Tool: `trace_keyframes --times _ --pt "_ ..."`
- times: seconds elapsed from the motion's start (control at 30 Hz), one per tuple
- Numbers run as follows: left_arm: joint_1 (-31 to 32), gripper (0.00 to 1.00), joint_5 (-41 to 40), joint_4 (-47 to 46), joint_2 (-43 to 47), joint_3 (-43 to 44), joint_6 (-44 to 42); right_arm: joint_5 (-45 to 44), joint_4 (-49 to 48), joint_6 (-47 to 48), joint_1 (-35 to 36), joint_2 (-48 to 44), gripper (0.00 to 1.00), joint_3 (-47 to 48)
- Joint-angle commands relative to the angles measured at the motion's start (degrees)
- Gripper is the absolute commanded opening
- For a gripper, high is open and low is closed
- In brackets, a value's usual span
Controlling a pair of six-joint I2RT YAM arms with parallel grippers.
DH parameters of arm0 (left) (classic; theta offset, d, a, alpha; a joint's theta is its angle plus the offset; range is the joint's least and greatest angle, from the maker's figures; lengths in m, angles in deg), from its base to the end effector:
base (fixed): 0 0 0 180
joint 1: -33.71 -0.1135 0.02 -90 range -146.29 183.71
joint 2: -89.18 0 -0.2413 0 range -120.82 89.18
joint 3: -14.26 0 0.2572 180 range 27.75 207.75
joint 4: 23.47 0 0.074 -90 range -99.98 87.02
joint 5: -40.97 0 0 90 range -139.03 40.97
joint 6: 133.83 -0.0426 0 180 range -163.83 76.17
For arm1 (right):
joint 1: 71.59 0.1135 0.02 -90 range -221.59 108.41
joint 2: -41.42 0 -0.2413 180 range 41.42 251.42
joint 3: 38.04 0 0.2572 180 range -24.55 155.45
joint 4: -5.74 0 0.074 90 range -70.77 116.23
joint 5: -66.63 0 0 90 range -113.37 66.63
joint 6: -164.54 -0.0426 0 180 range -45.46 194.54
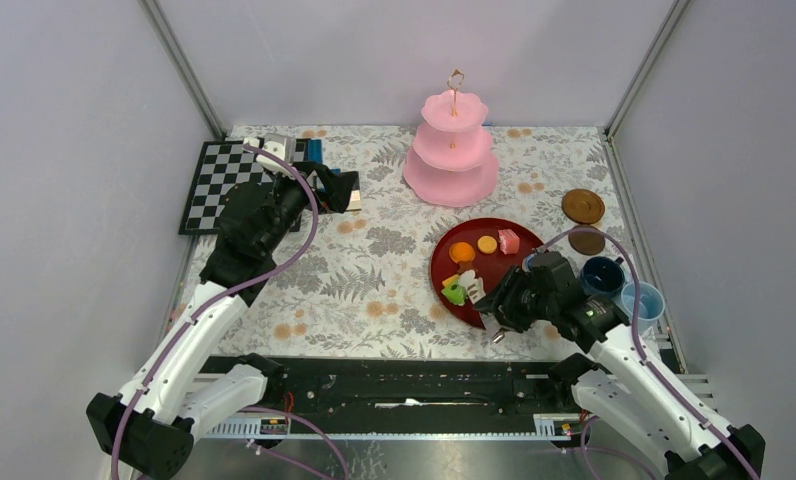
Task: Serve the afternoon tea
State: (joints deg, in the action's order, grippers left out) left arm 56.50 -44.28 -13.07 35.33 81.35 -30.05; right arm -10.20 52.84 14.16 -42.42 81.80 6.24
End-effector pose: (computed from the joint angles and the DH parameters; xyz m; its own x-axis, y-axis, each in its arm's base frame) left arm 0.2239 -0.0979 0.3730 -0.0657 -0.2299 -0.9710 0.4598 0.8566 -0.2339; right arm 0.1498 0.0947 0.2083 -0.8341 0.5038 -0.2247 0.2134 0.6703 0.7108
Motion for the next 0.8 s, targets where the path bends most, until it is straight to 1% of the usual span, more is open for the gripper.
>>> trace_keyframes --times 0.0,0.07,0.13,0.37,0.4,0.47,0.63,0.7,0.77 --pt "0.18 0.99 0.05 -2.00 -0.21 2.43 -0.25 -2.22 2.69 3.86 -0.38 -1.07 0.15 5.41" --pt "0.18 0.99 0.08 -2.00 -0.29 2.40 -0.25 -2.36 3.21 4.55 -0.43 -0.78 0.09 5.92" --pt "0.24 0.99 0.09 -2.01 -0.37 2.38 -0.25 -2.70 3.28 5.28 -0.43 -0.73 0.06 6.44" --pt "0.24 0.99 0.11 -2.03 -0.31 2.39 -0.29 -8.00 8.66 11.40 -0.43 1.41 0.03 12.68" --pt "0.29 0.99 0.08 -2.01 -0.34 2.43 -0.25 -7.77 8.87 11.95 -0.43 1.55 0.05 13.19" --pt "0.33 0.99 0.06 -2.00 -0.21 2.39 -0.33 -6.86 9.50 12.33 -0.43 1.66 0.15 13.42" --pt "0.42 0.99 -0.04 -1.83 -0.13 2.55 -0.42 -6.81 13.42 14.70 -0.43 1.64 0.27 13.54" --pt "0.42 0.99 0.01 -1.83 -0.13 2.56 -0.38 -10.60 15.66 16.30 -0.43 2.08 0.31 14.20" --pt "0.43 0.99 0.09 -1.83 -0.20 2.56 -0.33 -15.68 16.60 17.99 -0.42 3.11 0.31 14.48"
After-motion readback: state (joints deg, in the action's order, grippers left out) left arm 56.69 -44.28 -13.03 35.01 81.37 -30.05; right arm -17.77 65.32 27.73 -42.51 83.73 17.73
